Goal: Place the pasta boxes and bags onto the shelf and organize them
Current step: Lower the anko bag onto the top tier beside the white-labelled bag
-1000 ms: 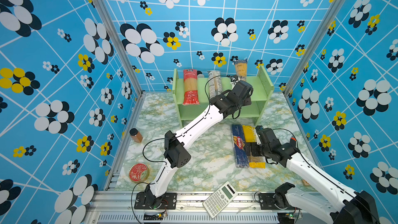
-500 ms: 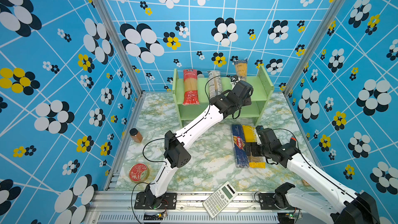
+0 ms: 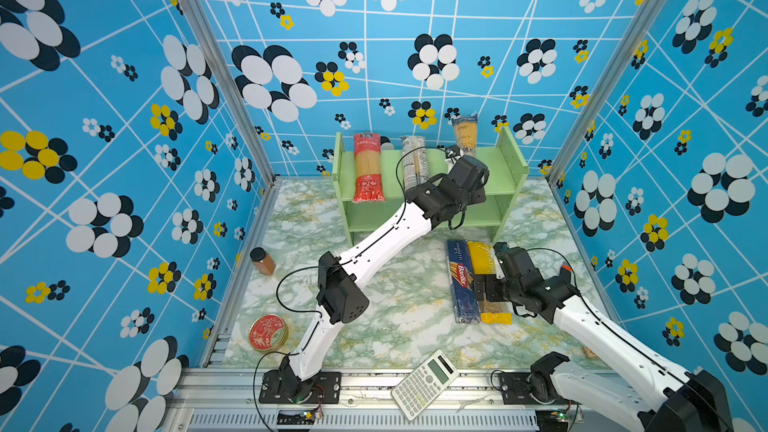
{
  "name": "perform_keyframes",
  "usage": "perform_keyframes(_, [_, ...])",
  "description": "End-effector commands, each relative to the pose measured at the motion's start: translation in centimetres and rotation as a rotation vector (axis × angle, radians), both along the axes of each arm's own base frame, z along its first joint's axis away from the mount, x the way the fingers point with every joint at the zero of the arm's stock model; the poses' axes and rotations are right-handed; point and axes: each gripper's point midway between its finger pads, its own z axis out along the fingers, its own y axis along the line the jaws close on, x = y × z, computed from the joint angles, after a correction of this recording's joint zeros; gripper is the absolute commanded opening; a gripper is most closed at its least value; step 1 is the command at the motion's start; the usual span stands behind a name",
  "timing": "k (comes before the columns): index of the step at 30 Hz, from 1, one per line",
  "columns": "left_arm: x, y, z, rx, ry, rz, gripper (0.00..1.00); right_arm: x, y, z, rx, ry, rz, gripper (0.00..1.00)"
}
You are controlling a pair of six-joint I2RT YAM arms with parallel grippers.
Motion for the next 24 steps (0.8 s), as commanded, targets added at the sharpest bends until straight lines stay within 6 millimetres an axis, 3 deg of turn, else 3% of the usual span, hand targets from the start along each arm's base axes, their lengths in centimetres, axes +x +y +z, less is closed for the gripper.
perform_keyframes(1, [0.7,-0.6,6.9,-0.167,-0.161,0.017,0.27,0.0,-0.2,-0.1,0.003,-0.006,-0.002,0.99])
perform_keyframes(24, [0.8,-0.2,5.8,-0.157,-0.157,0.03,0.42,0.0,-0.2,-0.2,-0.002,-0.004,-0.003,0.99])
